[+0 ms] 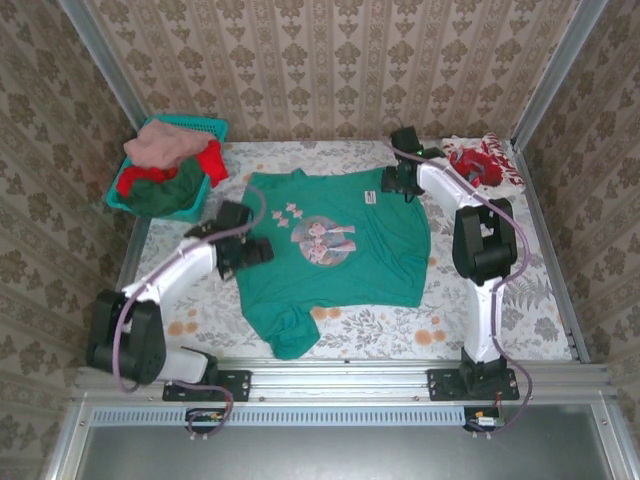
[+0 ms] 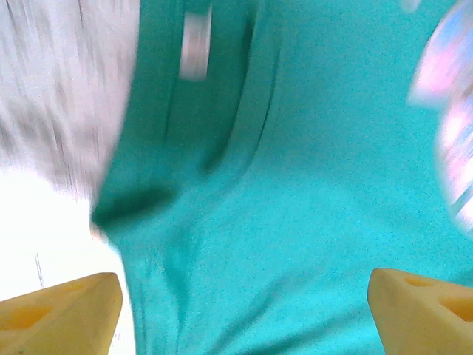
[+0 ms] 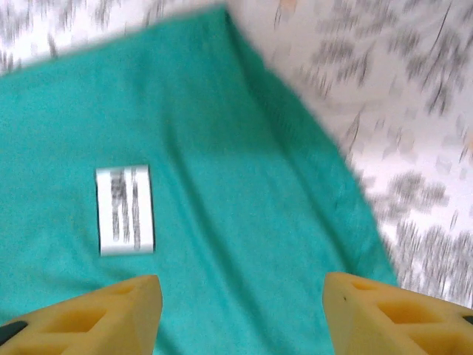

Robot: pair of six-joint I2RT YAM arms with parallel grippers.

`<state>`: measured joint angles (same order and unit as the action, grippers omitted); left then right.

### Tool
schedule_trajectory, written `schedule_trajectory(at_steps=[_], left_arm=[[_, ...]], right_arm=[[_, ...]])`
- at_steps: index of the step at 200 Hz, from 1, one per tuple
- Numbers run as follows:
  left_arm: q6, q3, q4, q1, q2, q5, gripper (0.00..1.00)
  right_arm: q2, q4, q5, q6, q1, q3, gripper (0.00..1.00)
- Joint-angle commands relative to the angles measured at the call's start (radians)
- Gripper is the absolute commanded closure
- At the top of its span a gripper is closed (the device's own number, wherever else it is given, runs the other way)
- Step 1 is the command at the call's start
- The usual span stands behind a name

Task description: Fold and stack the t-shirts

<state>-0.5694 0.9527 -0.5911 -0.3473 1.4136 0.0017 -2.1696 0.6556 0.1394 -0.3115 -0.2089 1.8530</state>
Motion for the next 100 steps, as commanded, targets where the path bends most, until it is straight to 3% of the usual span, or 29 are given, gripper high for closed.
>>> schedule_trajectory(at_steps=[1, 26, 49, 79, 100], left_arm=[[0.158, 0.225, -0.033, 0.048, 0.143, -0.004, 0.09], [0.205, 0.51, -0.073, 0.098, 0.388, -0.06, 0.06], [0.235, 0.744, -0.095, 0.141, 0.597, -0.07, 0.1], [0.24, 1.036, -0.121, 0.169, 0.83, -0.035, 0.1], [0.246, 1.224, -0.153, 0.167, 0.978, 0.014, 0.12]], right_arm=[[-0.124, 0.092, 0.006, 0.055, 0.03, 0.199, 0.4], [-0.273, 0.121, -0.085, 0.095, 0.045, 0.422, 0.41], [-0.398, 0.166, -0.184, 0.119, 0.056, 0.625, 0.41], [-0.479, 0.141, -0.189, 0.093, 0.062, 0.709, 0.41], [-0.51, 0.099, -0.258, 0.037, 0.073, 0.714, 0.41]])
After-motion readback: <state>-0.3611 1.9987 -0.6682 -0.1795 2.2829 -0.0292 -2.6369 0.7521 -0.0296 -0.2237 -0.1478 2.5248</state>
